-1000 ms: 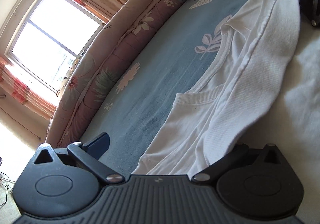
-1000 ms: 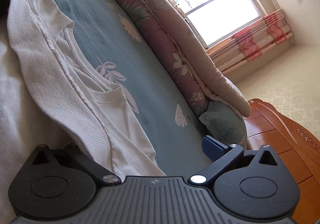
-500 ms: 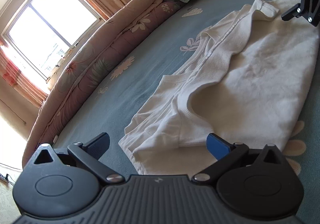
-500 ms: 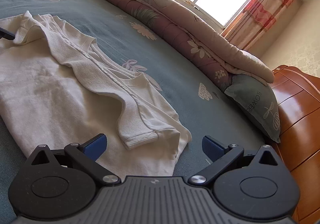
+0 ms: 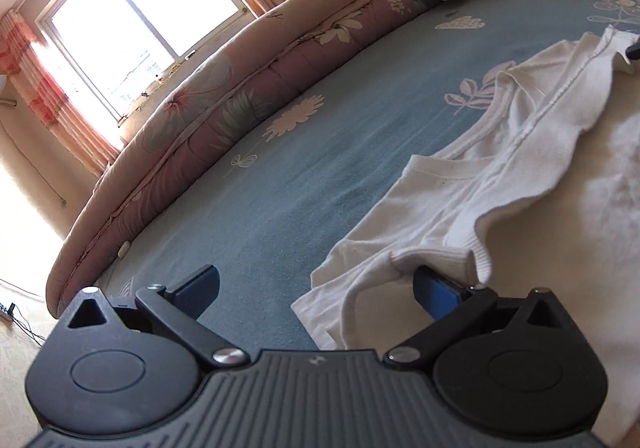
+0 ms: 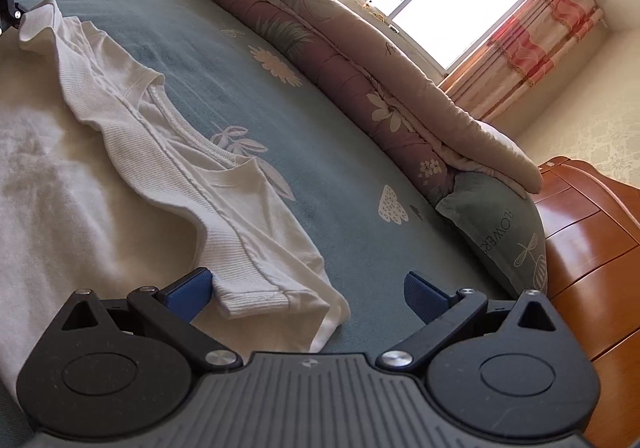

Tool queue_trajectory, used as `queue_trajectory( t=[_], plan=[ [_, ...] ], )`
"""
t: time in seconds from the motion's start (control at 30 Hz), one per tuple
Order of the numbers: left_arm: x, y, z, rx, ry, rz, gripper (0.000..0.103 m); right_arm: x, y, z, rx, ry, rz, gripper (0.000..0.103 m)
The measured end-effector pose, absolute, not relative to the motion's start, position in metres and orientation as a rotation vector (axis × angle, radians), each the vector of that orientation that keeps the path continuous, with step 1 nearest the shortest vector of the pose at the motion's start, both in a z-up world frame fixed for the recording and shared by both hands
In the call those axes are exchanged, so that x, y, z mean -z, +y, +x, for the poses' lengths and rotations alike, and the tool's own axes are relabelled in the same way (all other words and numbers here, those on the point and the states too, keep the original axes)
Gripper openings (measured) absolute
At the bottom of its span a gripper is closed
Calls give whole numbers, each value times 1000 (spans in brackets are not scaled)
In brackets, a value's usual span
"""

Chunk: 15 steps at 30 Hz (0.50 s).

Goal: Fold clothes
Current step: 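Lay the hem down over the folded sleeves and open both grippers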

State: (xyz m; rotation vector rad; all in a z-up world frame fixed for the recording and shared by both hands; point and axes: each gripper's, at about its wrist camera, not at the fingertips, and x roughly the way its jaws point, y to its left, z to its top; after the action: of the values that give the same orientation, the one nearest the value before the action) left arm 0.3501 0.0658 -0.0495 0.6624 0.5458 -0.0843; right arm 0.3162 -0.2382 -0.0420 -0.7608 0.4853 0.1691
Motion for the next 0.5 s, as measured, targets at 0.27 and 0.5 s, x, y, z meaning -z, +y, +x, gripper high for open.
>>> queue_trajectory(
  t=[0.27, 0.5],
  plan=[
    [45, 91, 397, -30, 630, 527, 103, 31, -253, 333, -228, 521, -605, 103],
    [34, 90, 352, 141, 595, 409, 102, 21, -267, 337, -314, 565, -423, 103]
  ],
)
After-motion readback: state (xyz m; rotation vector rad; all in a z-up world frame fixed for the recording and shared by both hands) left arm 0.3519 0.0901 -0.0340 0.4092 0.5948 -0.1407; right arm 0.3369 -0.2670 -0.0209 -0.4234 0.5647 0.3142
